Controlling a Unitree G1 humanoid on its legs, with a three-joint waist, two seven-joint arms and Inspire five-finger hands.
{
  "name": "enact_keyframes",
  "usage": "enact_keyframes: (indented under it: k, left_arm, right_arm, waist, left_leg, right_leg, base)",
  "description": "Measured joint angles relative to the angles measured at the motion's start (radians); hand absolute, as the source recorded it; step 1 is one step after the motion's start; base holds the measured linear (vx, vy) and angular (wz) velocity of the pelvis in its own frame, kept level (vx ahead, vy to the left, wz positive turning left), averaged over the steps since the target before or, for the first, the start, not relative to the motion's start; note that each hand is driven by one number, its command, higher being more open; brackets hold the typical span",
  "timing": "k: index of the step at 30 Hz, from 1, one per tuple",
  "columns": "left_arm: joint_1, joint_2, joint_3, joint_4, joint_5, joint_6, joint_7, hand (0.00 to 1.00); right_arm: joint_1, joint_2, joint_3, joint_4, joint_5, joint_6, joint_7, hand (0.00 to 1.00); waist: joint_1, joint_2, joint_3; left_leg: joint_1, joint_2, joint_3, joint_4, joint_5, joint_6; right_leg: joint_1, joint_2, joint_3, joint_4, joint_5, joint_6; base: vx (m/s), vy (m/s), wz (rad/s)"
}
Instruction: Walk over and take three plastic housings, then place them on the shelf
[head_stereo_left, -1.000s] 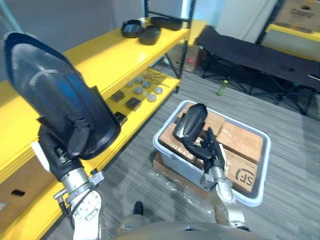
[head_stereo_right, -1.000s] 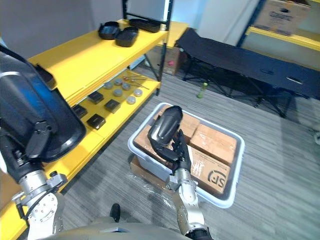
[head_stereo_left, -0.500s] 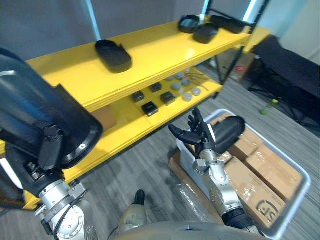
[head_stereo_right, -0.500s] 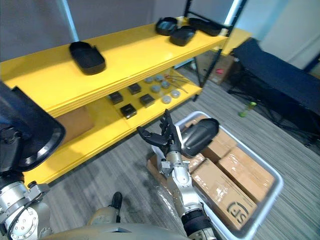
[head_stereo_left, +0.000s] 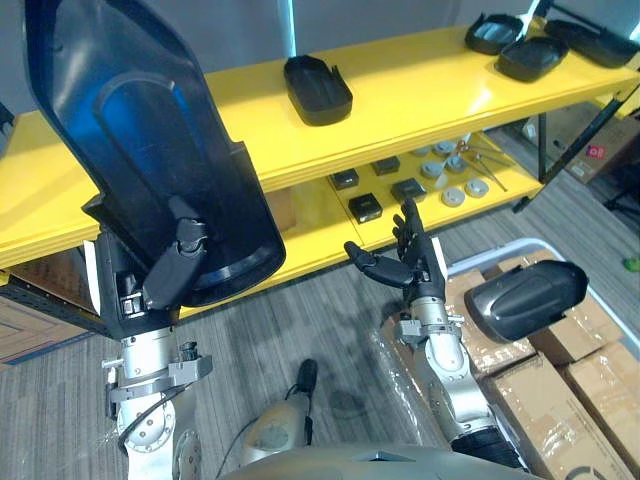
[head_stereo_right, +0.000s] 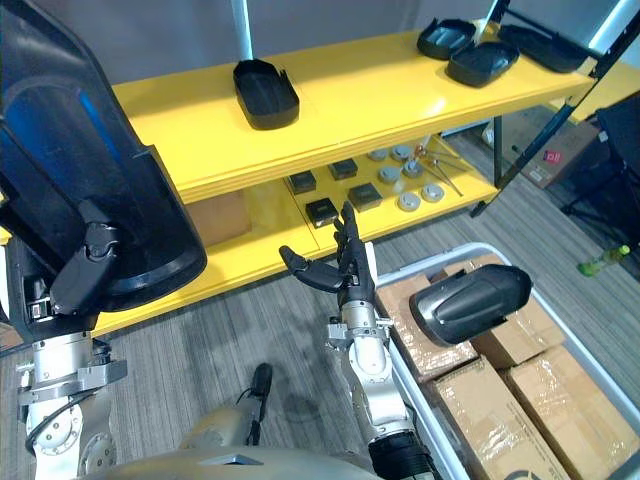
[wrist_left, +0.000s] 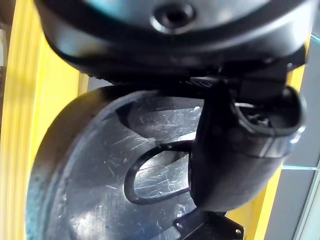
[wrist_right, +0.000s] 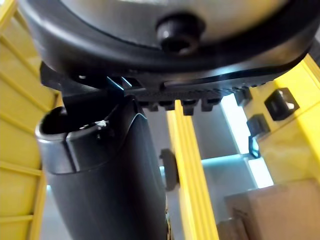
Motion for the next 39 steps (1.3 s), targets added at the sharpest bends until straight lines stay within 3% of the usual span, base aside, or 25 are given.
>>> enact_keyframes:
  k: [4,6,7,11,13,14,15,17,18,19,20,23,24,26,27,28,30,31,34,37,39]
  left_arm:
    - [0.004,0.002,-0.025,0.001,-0.027,0.0,0.022,0.0]
    - [0.011,0.002,-0.025,0.002,-0.027,-0.002,0.024,0.0]
    - [0.011,0.002,-0.021,0.002,-0.027,-0.007,0.031,0.0]
    - [0.01,0.003,-0.012,0.003,-0.03,-0.008,0.028,0.0]
    - [0.011,0.003,0.001,0.003,-0.032,-0.004,0.016,0.0]
    - [0.009,0.002,0.009,0.004,-0.034,0.0,0.007,0.0]
    - [0.005,0.0,0.008,0.005,-0.042,0.006,0.0,0.0]
    - [-0.002,0.014,0.017,0.005,-0.039,0.008,-0.01,0.0]
    - [-0.004,0.023,0.022,0.005,-0.033,0.01,-0.009,0.0]
    - [-0.006,0.025,0.025,0.005,-0.031,0.013,0.001,0.0]
    - [-0.007,0.025,0.025,0.005,-0.031,0.013,0.005,0.0]
    - [-0.046,0.043,0.023,0.025,-0.029,0.013,0.022,0.0]
    - [-0.074,0.058,0.014,0.051,-0.029,0.013,0.024,0.0]
    - [-0.104,0.068,0.0,0.085,-0.029,0.011,0.022,0.0]
    - [-0.12,0.074,-0.012,0.108,-0.026,0.011,0.021,0.0]
    - [-0.123,0.081,-0.015,0.114,-0.027,0.011,0.02,0.0]
    - [-0.124,0.111,-0.007,0.114,-0.043,0.01,0.019,0.0]
    - [-0.126,0.098,-0.005,0.121,-0.052,0.011,0.021,0.0]
    - [-0.125,0.086,0.007,0.121,-0.071,0.011,0.019,0.0]
    - [-0.127,0.066,0.005,0.12,-0.061,0.013,0.006,0.0]
    - [-0.131,0.059,0.005,0.12,-0.063,0.012,-0.014,0.0]
  right_arm:
    - [0.011,-0.035,-0.003,-0.017,-0.036,-0.01,0.005,1.0]
    - [0.005,-0.039,-0.003,-0.043,-0.035,-0.033,-0.016,1.0]
    - [-0.012,-0.039,0.002,-0.048,-0.035,-0.058,-0.028,1.0]
    - [-0.065,-0.02,0.025,-0.049,-0.035,-0.093,-0.078,1.0]
    - [-0.08,-0.004,0.03,-0.048,-0.036,-0.097,-0.086,1.0]
    - [-0.072,0.005,0.033,-0.049,-0.036,-0.098,-0.087,1.0]
    - [-0.072,0.013,0.035,-0.049,-0.036,-0.098,-0.089,1.0]
    - [-0.072,0.014,0.033,-0.049,-0.035,-0.099,-0.086,1.0]
    - [-0.073,0.019,0.032,-0.049,-0.035,-0.101,-0.078,1.0]
    - [-0.073,0.021,0.03,-0.049,-0.032,-0.113,-0.057,1.0]
    - [-0.073,0.021,0.028,-0.049,-0.032,-0.123,-0.047,1.0]
    - [-0.078,0.002,-0.003,-0.122,-0.033,-0.156,-0.015,1.0]
    - [-0.082,-0.021,-0.026,-0.184,-0.033,-0.181,-0.015,1.0]
    - [-0.106,-0.06,-0.085,-0.274,-0.03,-0.213,-0.013,1.0]
    - [-0.138,-0.092,-0.144,-0.317,-0.022,-0.238,-0.008,1.0]
    - [-0.161,-0.109,-0.168,-0.326,-0.013,-0.258,-0.005,1.0]
    - [-0.254,-0.157,-0.222,-0.329,0.051,-0.309,0.01,1.0]
    - [-0.301,-0.182,-0.239,-0.327,0.072,-0.32,0.017,1.0]
    - [-0.347,-0.187,-0.24,-0.326,0.143,-0.318,0.071,1.0]
    - [-0.3,-0.187,-0.263,-0.323,0.154,-0.304,0.103,1.0]
    - [-0.244,-0.167,-0.294,-0.322,0.172,-0.287,0.113,1.0]
  waist:
    - [-0.003,0.011,0.019]
    - [0.006,-0.007,0.038]
    - [0.013,0.007,0.051]
    - [0.033,-0.001,0.07]
    - [0.043,-0.005,0.071]
    - [0.043,-0.023,0.061]
    - [0.036,-0.015,0.055]
    - [0.027,-0.015,0.055]
    - [0.026,-0.017,0.055]
    - [0.022,-0.013,0.056]
    - [0.016,-0.009,0.056]
    - [-0.002,0.009,0.047]
    - [-0.017,0.02,0.04]
    - [-0.054,0.022,0.036]
    - [-0.065,0.017,0.031]
    - [-0.066,0.011,0.025]
    - [-0.062,-0.023,-0.002]
    - [-0.05,0.002,-0.011]
    - [-0.022,0.017,-0.022]
    - [-0.031,0.03,-0.025]
    - [-0.033,0.031,-0.024]
  left_leg:
    - [-0.005,0.013,0.009,0.017,-0.009,-0.01]
    - [-0.048,0.019,0.048,0.133,-0.082,0.0]
    - [-0.094,0.037,0.079,0.275,-0.132,0.01]
    - [-0.14,0.041,0.113,0.537,-0.311,0.025]
    - [-0.149,0.033,0.132,0.635,-0.4,0.041]
    - [-0.138,0.017,0.142,0.645,-0.436,0.05]
    - [-0.134,0.005,0.135,0.65,-0.45,0.07]
    - [-0.105,-0.008,0.132,0.63,-0.468,0.087]
    - [-0.08,-0.015,0.131,0.614,-0.477,0.096]
    - [-0.026,-0.028,0.116,0.571,-0.474,0.115]
    - [-0.004,-0.032,0.107,0.552,-0.469,0.111]
    - [0.082,-0.061,0.046,0.438,-0.442,0.104]
    - [0.096,-0.076,0.003,0.418,-0.434,0.107]
    - [0.122,-0.113,-0.069,0.408,-0.427,0.108]
    - [0.143,-0.135,-0.109,0.407,-0.428,0.108]
    - [0.151,-0.145,-0.125,0.408,-0.429,0.105]
    - [0.156,-0.168,-0.153,0.426,-0.451,0.072]
    - [0.154,-0.143,-0.17,0.45,-0.472,0.054]
    - [0.164,-0.095,-0.155,0.467,-0.502,0.008]
    - [0.124,-0.071,-0.052,0.57,-0.505,-0.013]
    - [0.06,-0.004,0.069,0.646,-0.536,0.015]
  right_leg:
    - [-0.013,0.012,0.003,0.016,-0.013,-0.013]
    - [-0.008,-0.011,-0.001,0.018,-0.013,-0.015]
    - [0.003,-0.009,0.005,0.033,-0.02,-0.015]
    - [0.06,-0.038,0.023,0.056,-0.064,-0.007]
    - [0.088,-0.063,0.032,0.076,-0.092,-0.03]
    - [0.087,-0.086,0.046,0.131,-0.085,-0.071]
    - [0.023,-0.119,0.066,0.265,-0.018,-0.124]
    - [-0.057,-0.158,0.103,0.429,0.083,-0.178]
    - [-0.1,-0.161,0.143,0.511,0.095,-0.166]
    - [-0.155,-0.126,0.192,0.592,0.063,-0.153]
    - [-0.167,-0.104,0.198,0.593,0.048,-0.145]
    - [-0.269,0.016,0.225,0.45,-0.008,-0.126]
    - [-0.311,0.068,0.28,0.342,-0.003,-0.118]
    - [-0.339,0.105,0.391,0.234,0.021,-0.08]
    - [-0.338,0.107,0.418,0.174,0.047,-0.063]
    - [-0.335,0.101,0.415,0.141,0.074,-0.067]
    - [-0.317,0.097,0.394,0.016,0.24,-0.095]
    - [-0.279,0.117,0.368,-0.022,0.247,-0.1]
    - [-0.194,0.155,0.322,-0.129,0.26,-0.12]
    - [-0.12,0.153,0.252,-0.191,0.257,-0.127]
    - [-0.095,0.132,0.207,-0.196,0.254,-0.131]
  base:
    - [-0.09,-0.031,-0.05]
    - [-0.02,0.023,-0.03]
    - [0.03,0.045,-0.13]
    - [0.09,0.115,-0.18]
    - [0.2,0.208,-0.16]
    - [0.28,0.204,0.08]
    - [0.29,0.221,0.17]
    - [0.25,0.244,0.15]
    - [0.35,0.25,0.06]
    - [0.31,0.164,0.1]
    - [0.3,0.146,0.2]
    - [0.27,0.086,0.57]
    - [0.26,0.049,1.01]
    - [0.35,-0.034,1.53]
    - [0.36,-0.102,1.56]
    - [0.25,-0.118,1.28]
    - [0.28,-0.173,0.89]
    - [0.3,-0.18,0.52]
    - [0.26,-0.147,0.35]
    - [0.18,-0.056,0.69]
    - [0.09,0.027,0.76]
